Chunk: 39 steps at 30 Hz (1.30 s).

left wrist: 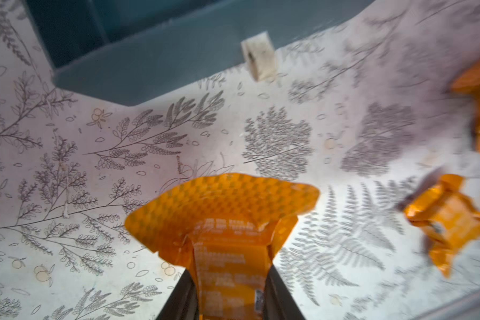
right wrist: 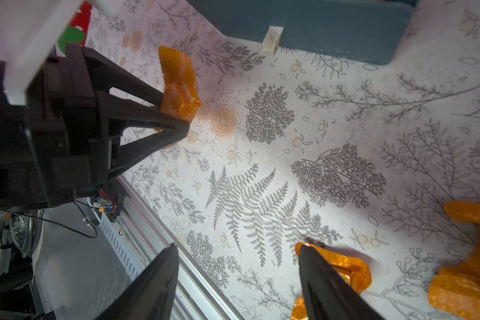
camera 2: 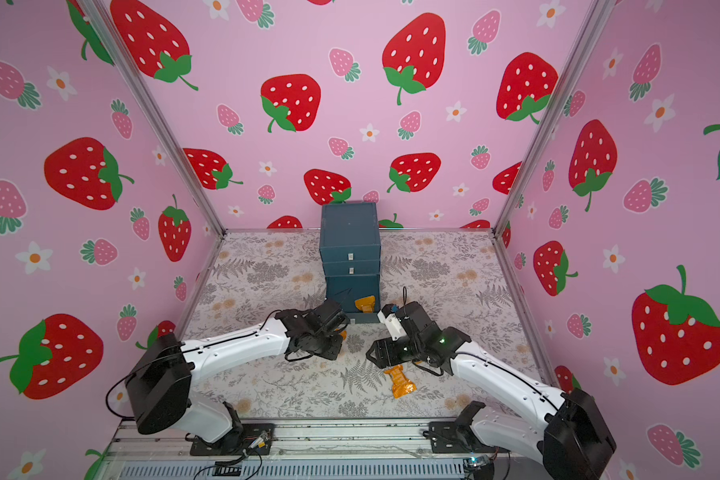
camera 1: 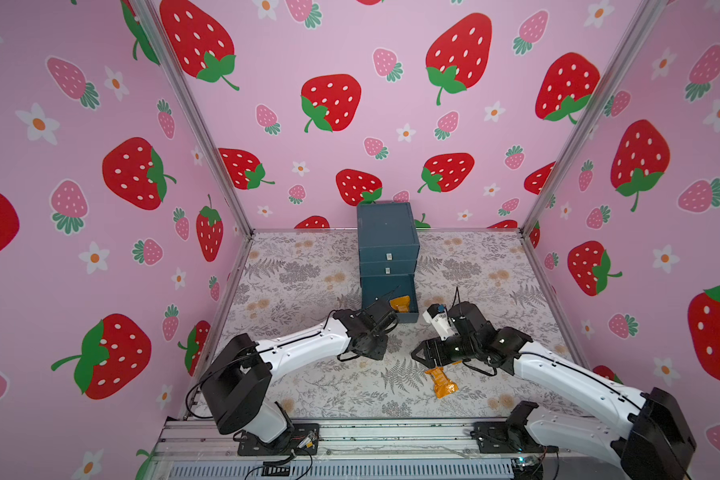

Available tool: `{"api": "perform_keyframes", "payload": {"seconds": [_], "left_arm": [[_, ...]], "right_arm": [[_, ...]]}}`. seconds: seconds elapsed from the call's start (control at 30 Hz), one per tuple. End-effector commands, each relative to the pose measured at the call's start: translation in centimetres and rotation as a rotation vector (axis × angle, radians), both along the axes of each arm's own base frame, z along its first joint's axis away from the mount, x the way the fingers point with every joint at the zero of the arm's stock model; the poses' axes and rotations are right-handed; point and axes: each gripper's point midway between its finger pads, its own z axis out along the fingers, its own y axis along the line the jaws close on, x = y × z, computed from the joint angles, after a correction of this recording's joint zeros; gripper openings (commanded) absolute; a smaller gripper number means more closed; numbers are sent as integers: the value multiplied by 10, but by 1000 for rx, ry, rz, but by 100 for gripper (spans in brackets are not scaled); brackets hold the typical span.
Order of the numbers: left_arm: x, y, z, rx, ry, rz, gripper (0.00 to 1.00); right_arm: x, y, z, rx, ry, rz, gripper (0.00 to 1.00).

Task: Place the cookies into the drawer by color
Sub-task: Pick up the cookie at the center of the board, then place the cookie in the drawer.

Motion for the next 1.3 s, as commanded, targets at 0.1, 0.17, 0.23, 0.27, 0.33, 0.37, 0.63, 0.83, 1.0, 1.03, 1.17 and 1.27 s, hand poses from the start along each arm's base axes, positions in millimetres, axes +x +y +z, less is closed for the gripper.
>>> {"api": "perform_keyframes", "payload": {"seconds": [0.1, 0.17, 0.23, 0.27, 0.33, 0.37, 0.63, 0.83, 1.0, 1.03, 1.17, 1.27], "left_arm": [[7, -22, 61, -161, -53, -29, 27], [13, -28, 75, -247, -40, -14, 26], [20, -33, 89, -333, -31, 7, 25], [25, -35, 96, -362, -38, 23, 25], [36, -35, 108, -368, -63, 49, 25], [40, -34, 110, -356, -67, 60, 25], [93, -28, 106, -139, -143, 161, 24], [126, -21, 81, 14, -129, 204, 24], [145, -14, 52, 69, -84, 240, 23], [146, -13, 44, 75, -69, 241, 23], [154, -17, 21, 59, -22, 225, 22], [158, -13, 11, 95, -19, 232, 22]], "right_arm": [[1, 13, 44, 256, 32, 18, 72], [3, 20, 59, 351, 80, 21, 72], [7, 24, 71, 396, 101, 17, 72], [11, 26, 77, 409, 101, 9, 72], [20, 27, 88, 417, 84, -8, 73], [27, 27, 93, 412, 70, -29, 74], [79, 15, 107, 286, -129, -152, 73], [102, 5, 79, 206, -109, -210, 73], [105, -7, 60, 141, -115, -248, 72], [106, -11, 57, 118, -125, -259, 72], [104, -17, 53, 104, -140, -275, 72], [103, -17, 52, 105, -134, -273, 72]]}}
